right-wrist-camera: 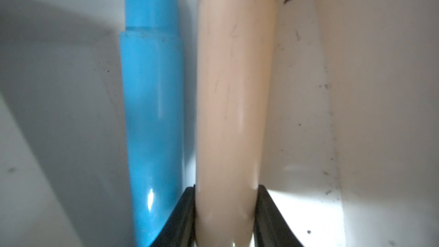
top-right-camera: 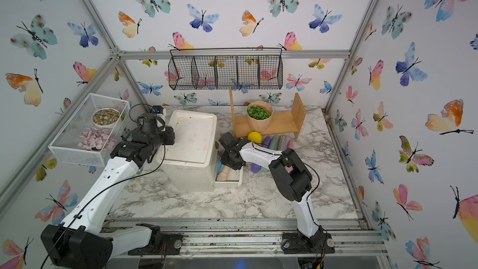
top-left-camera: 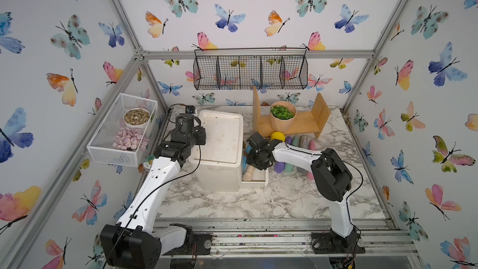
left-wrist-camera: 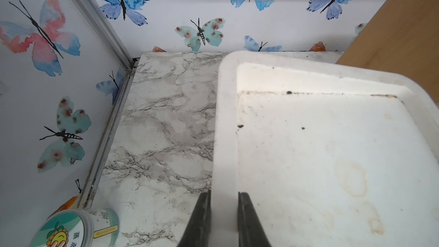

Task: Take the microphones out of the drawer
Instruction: Pick up the microphone from the drawer, then place the microphone at the center of the board.

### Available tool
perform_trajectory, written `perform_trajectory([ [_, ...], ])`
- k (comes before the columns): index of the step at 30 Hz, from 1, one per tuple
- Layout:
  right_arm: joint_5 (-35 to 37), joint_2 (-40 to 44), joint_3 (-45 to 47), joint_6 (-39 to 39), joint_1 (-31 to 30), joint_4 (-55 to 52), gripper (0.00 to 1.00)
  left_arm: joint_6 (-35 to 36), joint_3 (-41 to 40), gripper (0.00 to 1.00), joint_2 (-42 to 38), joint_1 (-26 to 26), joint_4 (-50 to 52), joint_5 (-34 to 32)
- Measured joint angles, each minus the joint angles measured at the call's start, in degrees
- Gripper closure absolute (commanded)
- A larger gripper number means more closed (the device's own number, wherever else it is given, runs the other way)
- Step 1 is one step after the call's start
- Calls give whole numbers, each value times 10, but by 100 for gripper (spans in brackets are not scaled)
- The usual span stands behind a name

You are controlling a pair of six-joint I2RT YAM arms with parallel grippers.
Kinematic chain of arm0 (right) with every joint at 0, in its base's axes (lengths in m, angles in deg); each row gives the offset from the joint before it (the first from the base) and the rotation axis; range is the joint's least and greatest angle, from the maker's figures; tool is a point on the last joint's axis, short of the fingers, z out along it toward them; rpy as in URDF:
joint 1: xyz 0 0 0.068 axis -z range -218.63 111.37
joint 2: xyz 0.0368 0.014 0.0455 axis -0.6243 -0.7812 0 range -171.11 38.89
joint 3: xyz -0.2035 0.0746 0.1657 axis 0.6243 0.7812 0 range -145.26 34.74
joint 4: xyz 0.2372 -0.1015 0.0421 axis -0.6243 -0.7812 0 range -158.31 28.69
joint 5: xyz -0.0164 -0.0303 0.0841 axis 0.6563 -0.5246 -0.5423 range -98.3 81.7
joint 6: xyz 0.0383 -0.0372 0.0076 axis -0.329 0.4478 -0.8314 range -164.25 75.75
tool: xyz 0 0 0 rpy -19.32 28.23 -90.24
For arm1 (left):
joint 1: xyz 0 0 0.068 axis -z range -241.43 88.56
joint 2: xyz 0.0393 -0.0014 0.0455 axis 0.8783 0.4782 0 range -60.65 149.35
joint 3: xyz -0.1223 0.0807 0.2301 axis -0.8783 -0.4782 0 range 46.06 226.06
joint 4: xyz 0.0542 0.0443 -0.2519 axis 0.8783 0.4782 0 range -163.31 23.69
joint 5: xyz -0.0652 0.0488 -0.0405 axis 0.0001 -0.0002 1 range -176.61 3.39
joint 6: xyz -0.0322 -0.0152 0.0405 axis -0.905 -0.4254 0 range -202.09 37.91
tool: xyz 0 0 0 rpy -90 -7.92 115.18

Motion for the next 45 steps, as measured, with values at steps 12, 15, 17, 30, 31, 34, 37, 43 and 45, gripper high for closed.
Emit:
perform_trajectory([
  [12,41,124,79,52,-2,91,80,0,0,100,0,0,0,0],
  [15,49,148,85,73,-2,124,82,0,0,100,0,0,1,0],
  [17,49,159,86,90,-2,130,83,0,1,100,0,0,2,0],
  [30,83,256,86,291,-3,198,85,-9,20,100,13,0,23,-1],
  [31,89,265,86,305,-3,199,85,-10,20,100,13,0,23,-1],
  [34,116,293,87,348,-3,198,85,-10,21,100,14,0,25,-1],
  [37,150,322,98,390,-3,196,85,-11,21,100,14,0,25,-1],
  [43,242,377,134,467,-3,182,85,-11,21,100,14,0,25,-1],
  [45,277,393,149,492,-3,181,85,-11,21,100,14,0,25,-1],
])
